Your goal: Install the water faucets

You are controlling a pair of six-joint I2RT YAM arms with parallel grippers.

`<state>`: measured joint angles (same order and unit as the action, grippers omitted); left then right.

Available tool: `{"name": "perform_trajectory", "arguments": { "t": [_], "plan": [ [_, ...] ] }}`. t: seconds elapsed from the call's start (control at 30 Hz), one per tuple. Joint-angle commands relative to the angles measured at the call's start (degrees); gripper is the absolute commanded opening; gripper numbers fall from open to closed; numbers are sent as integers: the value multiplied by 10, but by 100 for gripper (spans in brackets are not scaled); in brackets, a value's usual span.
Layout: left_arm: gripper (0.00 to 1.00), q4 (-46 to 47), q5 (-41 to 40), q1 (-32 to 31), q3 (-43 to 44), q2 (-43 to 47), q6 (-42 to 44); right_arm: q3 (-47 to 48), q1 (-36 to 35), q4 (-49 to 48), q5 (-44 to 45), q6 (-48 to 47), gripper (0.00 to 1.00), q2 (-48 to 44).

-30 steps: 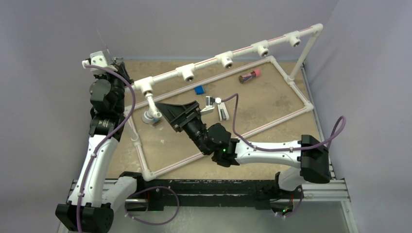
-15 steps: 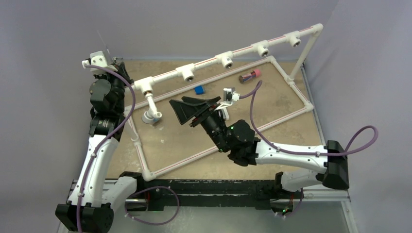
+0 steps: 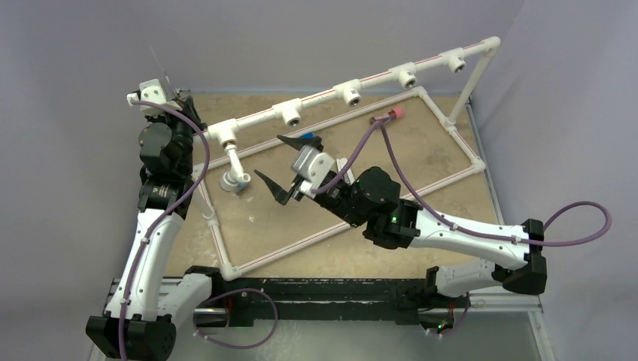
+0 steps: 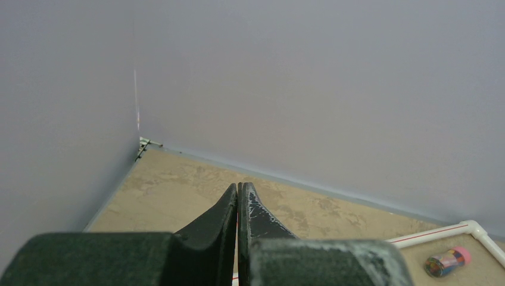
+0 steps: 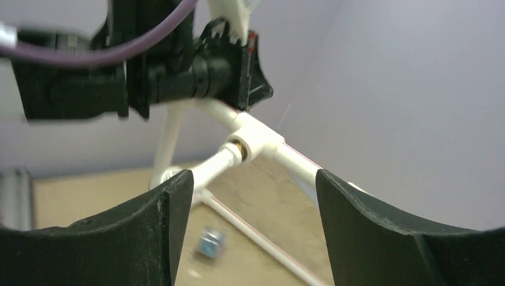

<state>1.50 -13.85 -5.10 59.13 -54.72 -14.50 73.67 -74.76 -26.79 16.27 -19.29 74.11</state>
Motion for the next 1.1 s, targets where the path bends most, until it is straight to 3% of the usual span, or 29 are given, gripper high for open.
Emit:
{"name": "perform_trajectory", "arguments": {
  "t": [0.0, 0.2, 0.37, 0.53, 0.8, 1.07],
  "plan": [
    [0, -157, 40, -7, -44, -20, -6, 25, -22, 101, -54, -246, 77, 5],
    [0, -156, 42, -6, -44, -21, -6, 23, -58, 130, 5, -476, 80, 23],
    [0, -156, 43, -6, -44, -20, -5, -23, -91, 56, 102, -672, 80, 40],
    [0, -156, 44, -6, -44, -19, -5, -45, -107, -8, 153, -810, 80, 76],
    [0, -156, 46, -6, -44, -18, -6, -41, -110, -86, 170, -892, 77, 125],
    [0, -156, 47, -6, -44, -16, -7, -3, -113, -83, 172, -906, 77, 167]
  ]
}}
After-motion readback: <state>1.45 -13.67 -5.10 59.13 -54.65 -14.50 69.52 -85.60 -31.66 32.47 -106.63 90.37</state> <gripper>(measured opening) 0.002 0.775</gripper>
